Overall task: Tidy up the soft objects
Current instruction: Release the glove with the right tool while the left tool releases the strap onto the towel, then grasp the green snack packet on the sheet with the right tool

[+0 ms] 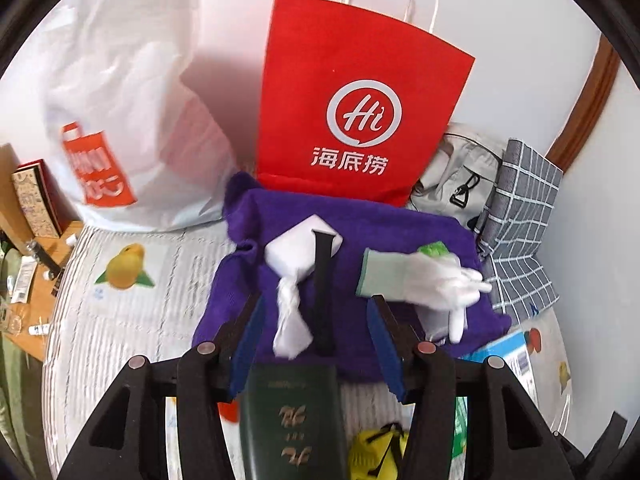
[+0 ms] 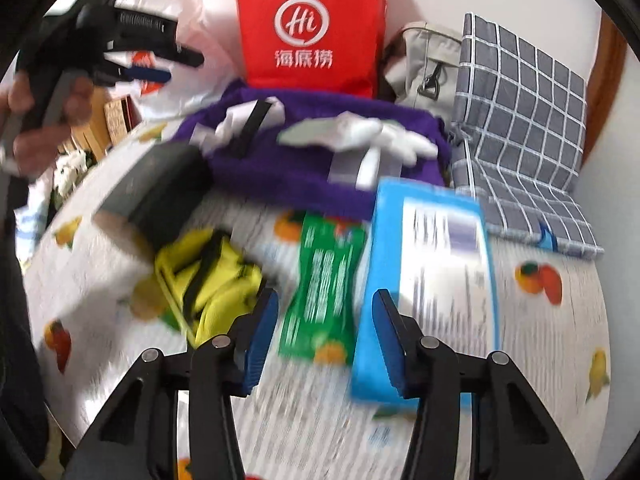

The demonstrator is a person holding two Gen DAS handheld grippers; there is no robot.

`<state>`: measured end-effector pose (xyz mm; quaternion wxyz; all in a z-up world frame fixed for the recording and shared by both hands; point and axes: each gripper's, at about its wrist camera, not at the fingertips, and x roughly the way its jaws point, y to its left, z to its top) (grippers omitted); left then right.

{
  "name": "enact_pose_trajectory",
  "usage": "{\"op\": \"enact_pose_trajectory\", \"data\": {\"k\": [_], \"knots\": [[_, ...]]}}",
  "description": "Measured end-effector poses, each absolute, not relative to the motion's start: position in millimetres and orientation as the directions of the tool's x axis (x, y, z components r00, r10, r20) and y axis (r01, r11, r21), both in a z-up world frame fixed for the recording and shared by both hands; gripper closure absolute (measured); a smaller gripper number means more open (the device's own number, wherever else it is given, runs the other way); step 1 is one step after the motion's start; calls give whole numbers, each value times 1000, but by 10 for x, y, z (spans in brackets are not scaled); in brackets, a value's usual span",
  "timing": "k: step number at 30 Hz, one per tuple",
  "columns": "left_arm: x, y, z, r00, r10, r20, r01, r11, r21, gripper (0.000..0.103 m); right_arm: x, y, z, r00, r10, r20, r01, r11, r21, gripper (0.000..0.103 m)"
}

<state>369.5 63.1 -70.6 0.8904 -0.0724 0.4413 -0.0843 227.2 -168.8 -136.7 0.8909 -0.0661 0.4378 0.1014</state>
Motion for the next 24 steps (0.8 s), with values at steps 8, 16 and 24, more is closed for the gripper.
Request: {"op": "enact_pose_trajectory", "data": {"k": [8, 16, 24], "knots": [[3249, 745, -762, 587, -233, -775, 110, 972, -209, 52, 2070, -1276, -1622, 610, 55, -790, -283, 947, -153, 54], [2972, 822, -841, 582, -262, -770, 125, 964, -234, 50, 2181, -1291, -1853, 654, -48, -755, -165, 965, -204, 43], [2859, 744, -880, 572, -288, -768, 150, 957, -247, 50, 2271, -1326, -1918, 647, -66, -760, -103, 980, -173, 43]]}}
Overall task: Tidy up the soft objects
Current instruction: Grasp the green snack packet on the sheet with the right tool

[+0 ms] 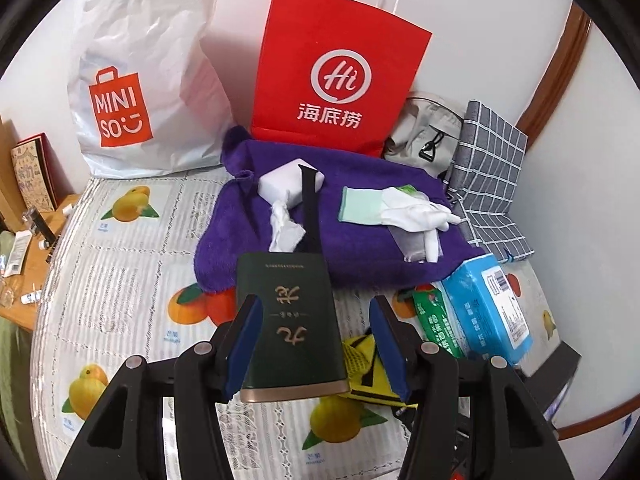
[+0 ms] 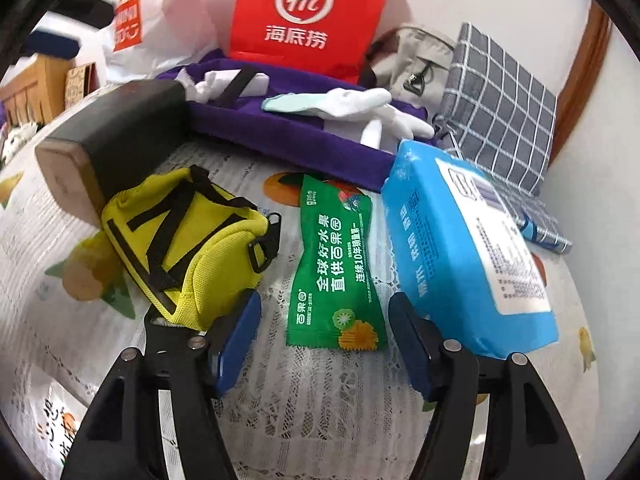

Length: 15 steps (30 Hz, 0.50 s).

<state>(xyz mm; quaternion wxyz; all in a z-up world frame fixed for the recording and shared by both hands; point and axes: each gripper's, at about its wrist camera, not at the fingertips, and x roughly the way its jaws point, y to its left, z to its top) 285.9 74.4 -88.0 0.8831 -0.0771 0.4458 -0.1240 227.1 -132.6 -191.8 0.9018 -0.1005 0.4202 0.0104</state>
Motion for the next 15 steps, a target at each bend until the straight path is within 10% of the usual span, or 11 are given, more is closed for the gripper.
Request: {"op": "enact_pose_trajectory", "data": {"k": [8, 15], "knots": [[2786, 709, -939, 555, -277, -784, 149, 961, -234, 50, 2292, -1439, -1927, 620, 71, -781, -116, 993, -2, 93], [2694, 765, -981, 550, -245, -798, 119, 969, -215, 50, 2006, -1522, -1819, 615, 127, -778, -145, 988, 47, 97]]}}
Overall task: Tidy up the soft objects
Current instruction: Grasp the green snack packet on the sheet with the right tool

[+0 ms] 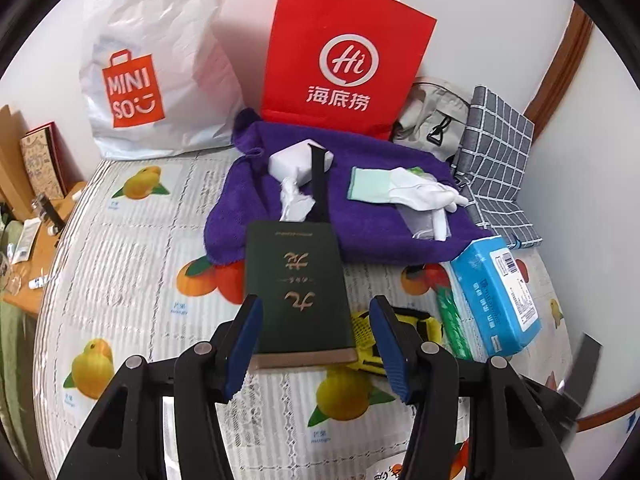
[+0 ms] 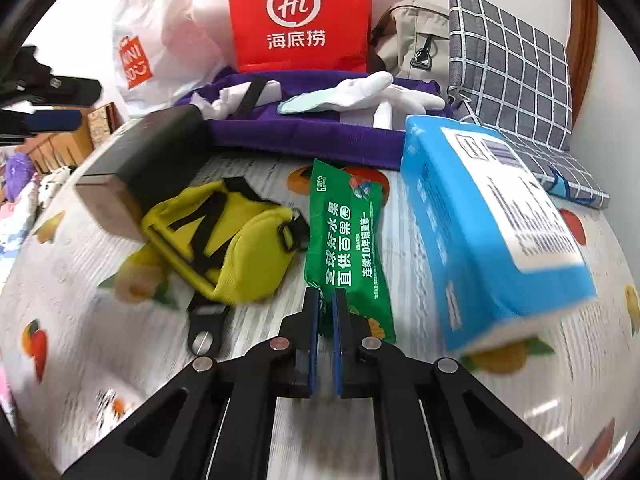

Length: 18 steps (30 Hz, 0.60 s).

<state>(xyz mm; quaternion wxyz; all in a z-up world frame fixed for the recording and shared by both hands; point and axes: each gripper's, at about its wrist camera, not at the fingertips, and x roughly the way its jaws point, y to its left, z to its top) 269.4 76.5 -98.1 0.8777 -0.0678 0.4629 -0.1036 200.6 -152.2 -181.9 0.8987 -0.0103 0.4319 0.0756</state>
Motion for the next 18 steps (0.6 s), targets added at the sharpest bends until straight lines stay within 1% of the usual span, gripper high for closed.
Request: {"op": "enact_pose_trajectory", "data": {"k": [4, 9, 12, 13, 14, 15, 16, 17, 18], "knots": [[2625, 747, -1057, 538, -236, -809, 106, 971, -213, 50, 1697, -1607, -1709, 602, 174, -780, -185, 980, 76, 98], [2505, 618, -1190, 514, -239, -824, 114, 971, -210, 50, 1324, -1769, -1684, 558, 201, -805, -214, 972, 94, 98], [2428, 479, -1288, 495, -236, -837, 124, 972, -201, 50, 1193, -1842, -1703, 549, 176, -817, -221, 973, 62, 92], [2402, 429, -1329, 490, -236, -839, 123, 972, -202, 50, 1153, -1875, -1697, 559, 180, -810, -224, 973, 61, 86], [2387, 404, -1359, 486, -236, -841, 122, 972, -202, 50, 1128, -1903, -1688, 569, 183, -802, -224, 972, 63, 75], [2365, 356, -1418, 477, -233, -847, 121, 972, -199, 50, 1116, -1934, -1679, 583, 185, -791, -222, 973, 64, 67], [2359, 331, -1461, 468, -231, -853, 119, 973, -198, 50, 1117, -1971, -1672, 601, 186, -777, -215, 974, 66, 49], [2351, 313, -1501, 461, -228, -857, 112, 974, -198, 50, 1129, -2002, -1672, 613, 185, -768, -208, 976, 69, 38], [2340, 301, -1537, 457, -227, -860, 102, 974, -203, 50, 1159, -2040, -1679, 621, 187, -761, -200, 977, 77, 37]]}}
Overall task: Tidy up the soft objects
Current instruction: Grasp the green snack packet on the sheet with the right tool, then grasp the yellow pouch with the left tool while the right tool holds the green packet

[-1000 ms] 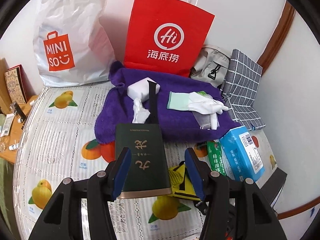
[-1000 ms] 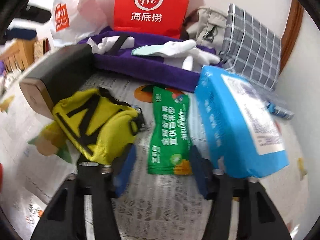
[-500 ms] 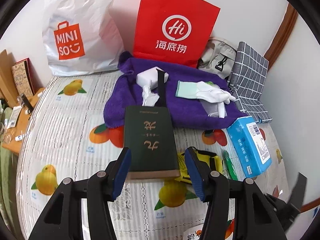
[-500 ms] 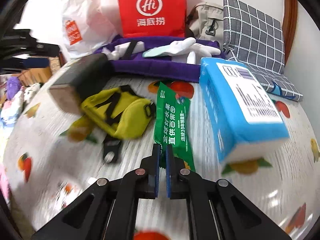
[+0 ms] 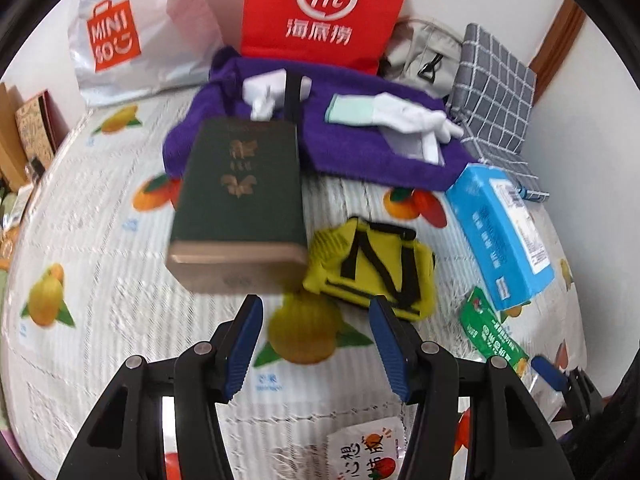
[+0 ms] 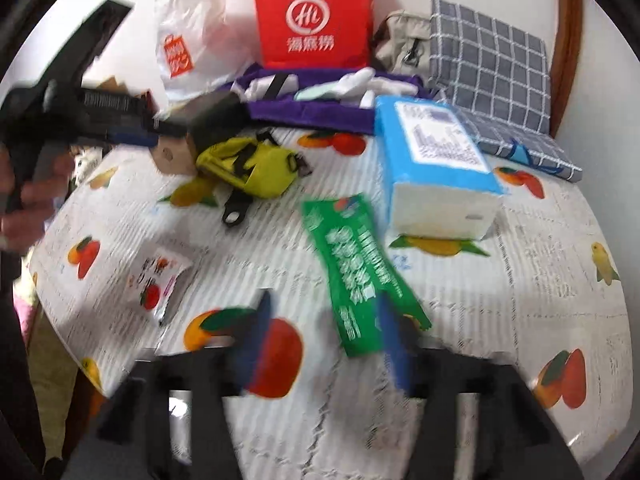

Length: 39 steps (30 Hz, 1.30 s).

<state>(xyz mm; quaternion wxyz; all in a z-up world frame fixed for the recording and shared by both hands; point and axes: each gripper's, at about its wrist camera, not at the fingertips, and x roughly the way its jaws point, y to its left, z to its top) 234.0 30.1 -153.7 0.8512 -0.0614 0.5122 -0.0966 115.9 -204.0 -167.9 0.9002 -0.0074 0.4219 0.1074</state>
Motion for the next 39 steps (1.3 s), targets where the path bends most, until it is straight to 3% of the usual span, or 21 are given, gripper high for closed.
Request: {"op": "enact_pose_trajectory", "data": {"k": [5, 7, 10, 12, 13, 14, 17, 22, 23, 25, 28, 33, 39], "knots": [[2276, 247, -1594, 467, -244, -850, 75, 969, -237, 50, 1397, -2112, -1738, 641, 159, -751, -171, 983, 62, 35], [2273, 195, -1600, 472, -243, -847, 65, 968, -241, 50, 1518, -2102, -1821, 605, 179, -776, -193, 978, 76, 29], [2310, 88, -1644, 468, -250, -848, 43, 965, -261, 50, 1629, -2043, -1959, 560, 185, -807, -229, 971, 64, 29], [2339, 25, -1690, 463, -244, -852, 29, 965, -261, 50, 1616, -1995, -1970, 583, 163, -796, -252, 968, 13, 33], [2354, 0, -1717, 464, -239, -853, 19, 965, -261, 50, 1603, -1993, -1961, 584, 179, -792, -271, 962, 17, 43], [2364, -9, -1745, 469, -233, -852, -1, 964, -264, 50, 1585, -2004, -1946, 589, 185, -787, -278, 960, 18, 64], [2409, 3, -1835, 464, -247, -851, -61, 949, -309, 52, 1540, -2066, -1938, 593, 205, -779, -295, 955, 27, 71], [2473, -18, -1922, 465, -249, -849, -126, 931, -342, 52, 1421, -2230, -1940, 601, 217, -769, -285, 957, 47, 72], [2483, -20, -1932, 467, -247, -849, -137, 928, -346, 54, 1398, -2257, -1943, 601, 219, -769, -280, 958, 53, 72], [2503, -40, -1957, 477, -235, -847, -164, 923, -349, 70, 1361, -2316, -1953, 600, 226, -767, -269, 960, 72, 72], [2508, -81, -1964, 476, -244, -845, -153, 923, -353, 82, 1316, -2376, -1953, 597, 239, -766, -259, 961, 98, 72], [2409, -56, -1838, 505, -279, -817, -123, 913, -388, 91, 1246, -2427, -1949, 594, 239, -768, -245, 963, 110, 72], [2190, 83, -1604, 537, -348, -768, -80, 886, -458, 94, 1188, -2490, -1924, 601, 214, -770, -210, 972, 107, 73]]}}
